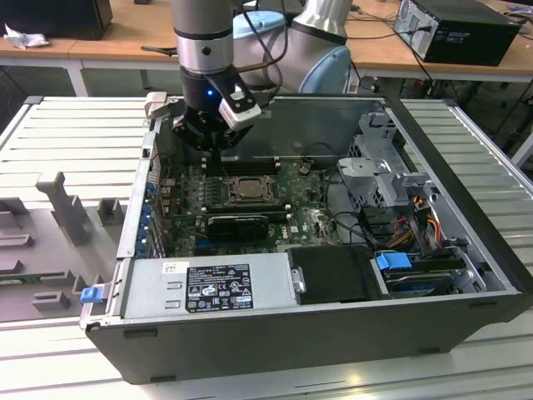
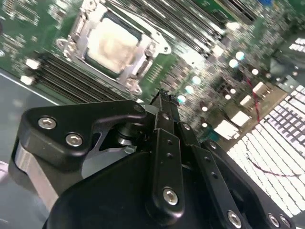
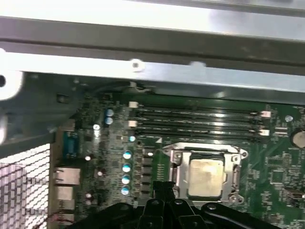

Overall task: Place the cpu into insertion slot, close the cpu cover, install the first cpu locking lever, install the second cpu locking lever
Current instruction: 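Install the first cpu locking lever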

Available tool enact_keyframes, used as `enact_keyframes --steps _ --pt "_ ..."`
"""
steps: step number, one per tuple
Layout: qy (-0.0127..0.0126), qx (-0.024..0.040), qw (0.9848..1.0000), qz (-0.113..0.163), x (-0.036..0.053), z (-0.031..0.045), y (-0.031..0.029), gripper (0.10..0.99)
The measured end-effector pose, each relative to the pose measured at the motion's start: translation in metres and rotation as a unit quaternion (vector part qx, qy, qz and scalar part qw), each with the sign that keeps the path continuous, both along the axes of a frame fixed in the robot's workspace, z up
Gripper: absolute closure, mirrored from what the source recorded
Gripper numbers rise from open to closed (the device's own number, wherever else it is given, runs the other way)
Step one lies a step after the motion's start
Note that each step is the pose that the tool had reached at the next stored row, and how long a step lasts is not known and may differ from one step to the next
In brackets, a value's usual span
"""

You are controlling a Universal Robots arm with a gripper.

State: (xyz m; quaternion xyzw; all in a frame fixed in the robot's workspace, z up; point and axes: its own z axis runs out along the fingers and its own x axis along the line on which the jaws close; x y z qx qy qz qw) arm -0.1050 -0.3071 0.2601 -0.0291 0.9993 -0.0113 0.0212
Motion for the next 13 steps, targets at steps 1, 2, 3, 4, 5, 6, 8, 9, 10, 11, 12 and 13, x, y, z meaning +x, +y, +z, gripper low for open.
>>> enact_keyframes --steps 1,2,3,4,5,6,8,9,10,11,12,13 --pt "-0.0001 0.0002 1.0000 0.000 -0.0029 -0.0001 0.0004 0.980" --pt "0.0000 0.0002 1.0000 0.000 -0.0044 0.0000 0.0006 0.980" --pt "0.0000 0.0003 1.0000 0.000 -0.0056 0.0000 0.0010 0.980" --pt "0.0000 0.0005 1.0000 0.000 -0.0073 0.0000 0.0013 0.980" --pt "0.0000 0.0008 1.0000 0.000 -0.0087 0.0000 0.0017 0.980" --pt "0.0000 0.0012 1.0000 0.000 -0.0107 0.0000 0.0024 0.980" --pt "-0.0001 0.0014 1.0000 0.000 -0.0123 -0.0001 0.0036 0.980" --pt "0.0000 0.0013 1.0000 0.000 -0.0133 0.0000 0.0050 0.980" --pt "0.0000 0.0013 1.0000 0.000 -0.0140 -0.0001 0.0076 0.980" --pt "0.0000 0.0013 1.0000 0.000 -0.0143 -0.0001 0.0131 0.980" --pt "0.0000 0.0013 1.0000 0.000 -0.0142 -0.0003 0.0227 0.980" --pt "0.0004 0.0013 1.0000 0.000 -0.0081 -0.0003 0.0248 0.980"
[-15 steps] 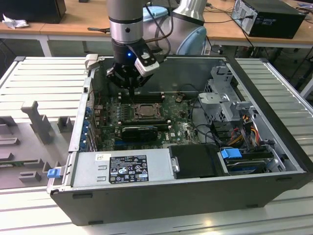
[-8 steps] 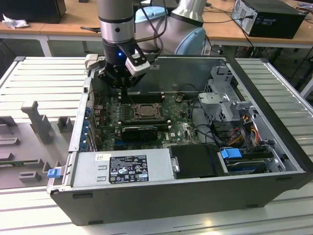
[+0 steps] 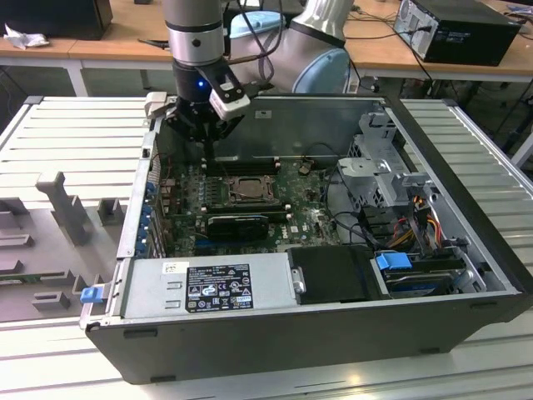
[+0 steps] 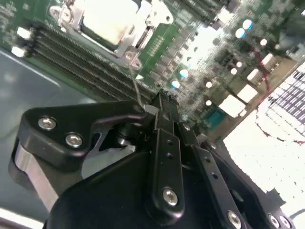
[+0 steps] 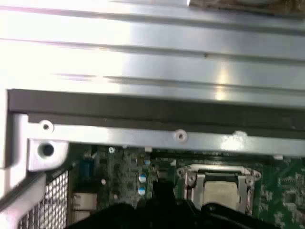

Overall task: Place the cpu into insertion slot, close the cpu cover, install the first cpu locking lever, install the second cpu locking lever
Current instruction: 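Install the first cpu locking lever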

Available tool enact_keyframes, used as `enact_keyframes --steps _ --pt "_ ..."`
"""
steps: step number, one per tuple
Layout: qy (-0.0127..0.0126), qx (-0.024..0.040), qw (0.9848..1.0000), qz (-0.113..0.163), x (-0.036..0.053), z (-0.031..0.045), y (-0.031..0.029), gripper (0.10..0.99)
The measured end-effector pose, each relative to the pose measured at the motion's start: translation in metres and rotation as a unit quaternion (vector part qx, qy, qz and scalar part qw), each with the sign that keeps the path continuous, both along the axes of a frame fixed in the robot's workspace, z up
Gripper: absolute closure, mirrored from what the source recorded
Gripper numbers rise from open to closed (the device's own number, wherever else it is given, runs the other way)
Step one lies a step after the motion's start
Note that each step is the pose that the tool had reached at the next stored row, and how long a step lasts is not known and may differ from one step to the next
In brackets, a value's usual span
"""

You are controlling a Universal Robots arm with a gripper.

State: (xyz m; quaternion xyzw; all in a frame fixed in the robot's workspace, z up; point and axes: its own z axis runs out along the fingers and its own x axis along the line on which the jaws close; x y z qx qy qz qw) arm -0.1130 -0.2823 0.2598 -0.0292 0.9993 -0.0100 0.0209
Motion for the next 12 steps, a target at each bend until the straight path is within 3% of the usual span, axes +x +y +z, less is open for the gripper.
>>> enact_keyframes --steps 5,12 --pt "0.0000 -0.0001 1.0000 0.000 0.0190 0.0000 0.0003 0.980" --pt "0.0000 -0.0001 1.0000 0.000 0.0311 0.0000 0.0003 0.980"
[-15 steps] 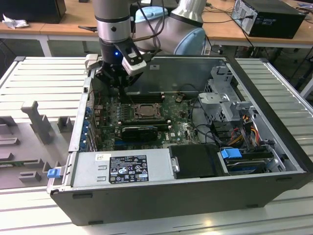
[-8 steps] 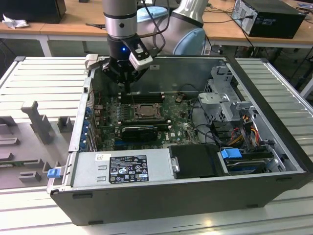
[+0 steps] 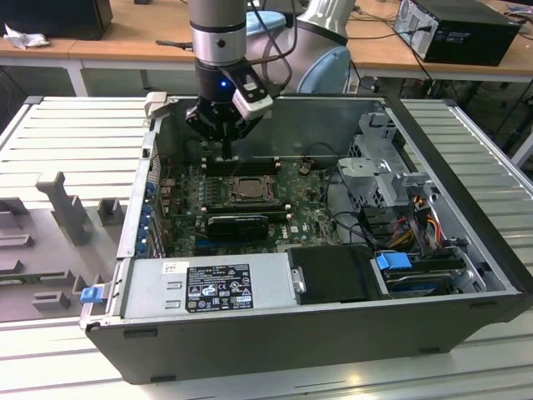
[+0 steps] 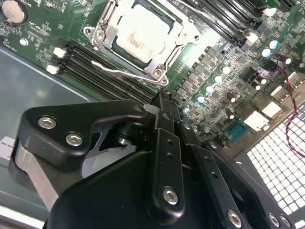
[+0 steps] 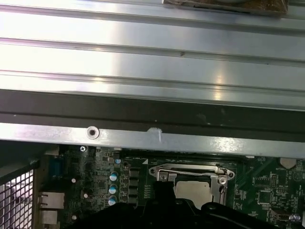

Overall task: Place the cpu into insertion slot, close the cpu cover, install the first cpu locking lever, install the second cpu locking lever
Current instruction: 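Install the first cpu locking lever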

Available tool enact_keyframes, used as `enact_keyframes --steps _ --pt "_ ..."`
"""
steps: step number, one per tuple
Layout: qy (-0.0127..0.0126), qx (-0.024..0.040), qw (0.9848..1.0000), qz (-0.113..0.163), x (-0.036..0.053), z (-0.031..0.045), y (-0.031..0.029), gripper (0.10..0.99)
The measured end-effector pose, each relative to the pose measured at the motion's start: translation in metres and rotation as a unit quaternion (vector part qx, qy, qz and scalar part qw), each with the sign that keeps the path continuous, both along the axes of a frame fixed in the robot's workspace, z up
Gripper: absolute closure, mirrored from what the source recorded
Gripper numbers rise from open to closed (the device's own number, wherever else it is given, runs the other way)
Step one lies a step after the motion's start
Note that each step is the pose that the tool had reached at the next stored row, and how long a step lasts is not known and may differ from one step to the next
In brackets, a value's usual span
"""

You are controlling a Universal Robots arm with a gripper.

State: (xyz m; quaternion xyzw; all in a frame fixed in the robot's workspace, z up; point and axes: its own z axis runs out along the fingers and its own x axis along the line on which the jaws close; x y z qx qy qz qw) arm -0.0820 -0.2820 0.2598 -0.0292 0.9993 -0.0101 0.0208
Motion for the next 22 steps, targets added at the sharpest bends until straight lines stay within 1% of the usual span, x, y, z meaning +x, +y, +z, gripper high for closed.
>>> enact_keyframes --steps 9,14,15,16,17,18,20,21,22 --pt "0.0000 0.0000 1.0000 0.000 0.0141 0.0000 0.0000 0.980" --pt "-0.0001 0.0004 1.0000 0.000 0.0178 -0.0002 0.0000 0.980" --pt "0.0000 0.0097 1.0000 0.000 0.0200 -0.0003 -0.0003 0.980" --pt "0.0000 0.0381 0.9993 0.000 0.0221 -0.0006 -0.0016 0.980" --pt "0.0000 0.0418 0.9991 0.000 0.0225 -0.0011 -0.0020 0.980" --pt "-0.0001 0.0440 0.9990 0.000 0.0228 -0.0019 -0.0022 0.980" --pt "-0.0001 0.0453 0.9990 0.000 0.0229 -0.0046 -0.0024 0.980" --pt "0.0000 0.0454 0.9990 0.000 0.0232 -0.0072 -0.0024 0.980" --pt "0.0000 0.0456 0.9990 0.000 0.0250 -0.0133 -0.0025 0.980"
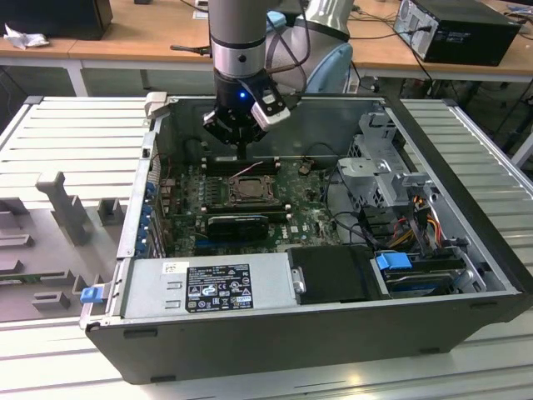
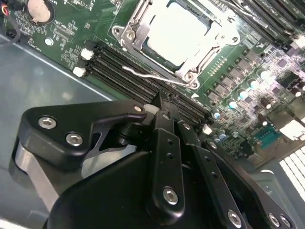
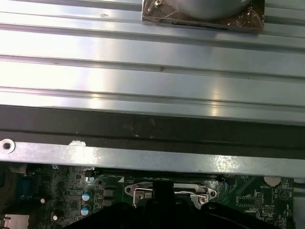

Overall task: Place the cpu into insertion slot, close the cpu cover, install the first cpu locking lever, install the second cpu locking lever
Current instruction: 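Install the first cpu locking lever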

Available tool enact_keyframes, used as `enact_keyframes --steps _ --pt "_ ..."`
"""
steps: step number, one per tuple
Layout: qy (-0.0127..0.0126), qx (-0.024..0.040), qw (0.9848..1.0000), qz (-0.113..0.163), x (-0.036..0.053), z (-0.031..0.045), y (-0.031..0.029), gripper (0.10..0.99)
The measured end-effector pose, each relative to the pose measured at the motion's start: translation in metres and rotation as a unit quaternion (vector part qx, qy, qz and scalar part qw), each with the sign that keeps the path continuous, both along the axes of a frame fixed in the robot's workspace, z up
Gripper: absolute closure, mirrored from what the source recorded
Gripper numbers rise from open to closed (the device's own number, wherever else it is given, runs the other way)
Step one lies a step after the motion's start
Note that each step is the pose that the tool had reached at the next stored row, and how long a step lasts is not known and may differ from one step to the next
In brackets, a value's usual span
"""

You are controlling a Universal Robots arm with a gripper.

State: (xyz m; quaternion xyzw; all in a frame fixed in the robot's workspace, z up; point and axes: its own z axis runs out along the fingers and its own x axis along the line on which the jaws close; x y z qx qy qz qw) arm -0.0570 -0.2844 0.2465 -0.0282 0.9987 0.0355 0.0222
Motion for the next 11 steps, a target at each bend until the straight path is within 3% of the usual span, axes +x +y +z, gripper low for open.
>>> enact_keyframes --steps 4,6,11 --pt "0.0000 0.0001 1.0000 0.000 0.0062 -0.0076 0.0000 0.980" --pt "0.0000 0.0001 1.0000 0.000 0.0149 -0.0123 0.0000 0.980" --pt "0.0000 0.0001 1.0000 0.000 0.0221 -0.0139 0.0000 0.980"
